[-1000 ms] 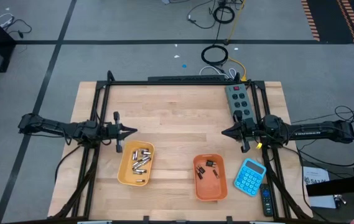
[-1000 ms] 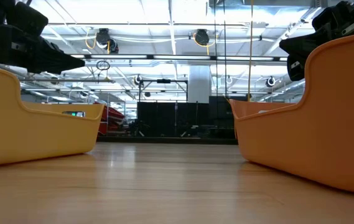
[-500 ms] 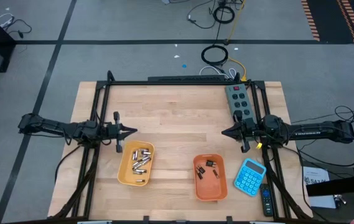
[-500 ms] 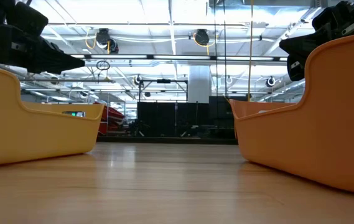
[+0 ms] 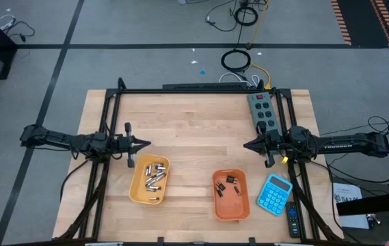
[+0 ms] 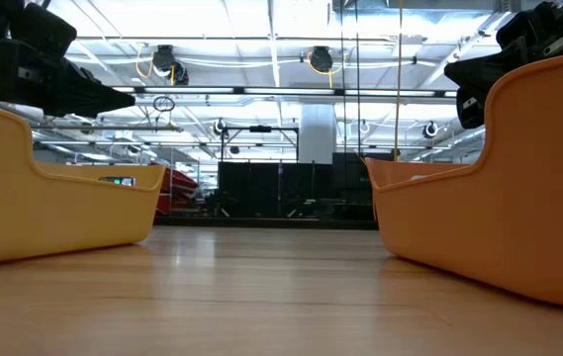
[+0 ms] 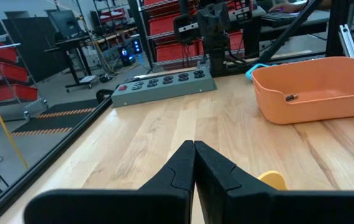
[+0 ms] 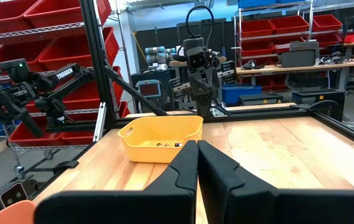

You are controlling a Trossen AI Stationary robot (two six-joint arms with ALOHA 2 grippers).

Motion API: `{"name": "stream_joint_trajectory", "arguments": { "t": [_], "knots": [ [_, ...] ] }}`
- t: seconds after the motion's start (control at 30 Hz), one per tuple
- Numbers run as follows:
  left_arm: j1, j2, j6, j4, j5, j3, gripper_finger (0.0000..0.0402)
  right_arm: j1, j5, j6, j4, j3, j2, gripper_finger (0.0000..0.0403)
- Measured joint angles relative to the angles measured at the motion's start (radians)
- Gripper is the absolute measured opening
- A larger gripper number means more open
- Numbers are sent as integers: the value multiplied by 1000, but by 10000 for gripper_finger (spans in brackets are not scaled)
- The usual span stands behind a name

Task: Sort batteries
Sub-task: Return to Home Position

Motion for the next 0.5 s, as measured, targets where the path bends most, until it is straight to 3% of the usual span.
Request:
{"name": "stream_joint_trajectory", "arguments": {
  "t": [0.5],
  "knots": [
    [0,0,0,0,0,0,19,0,0,0,0,0,0,4]
  ]
}}
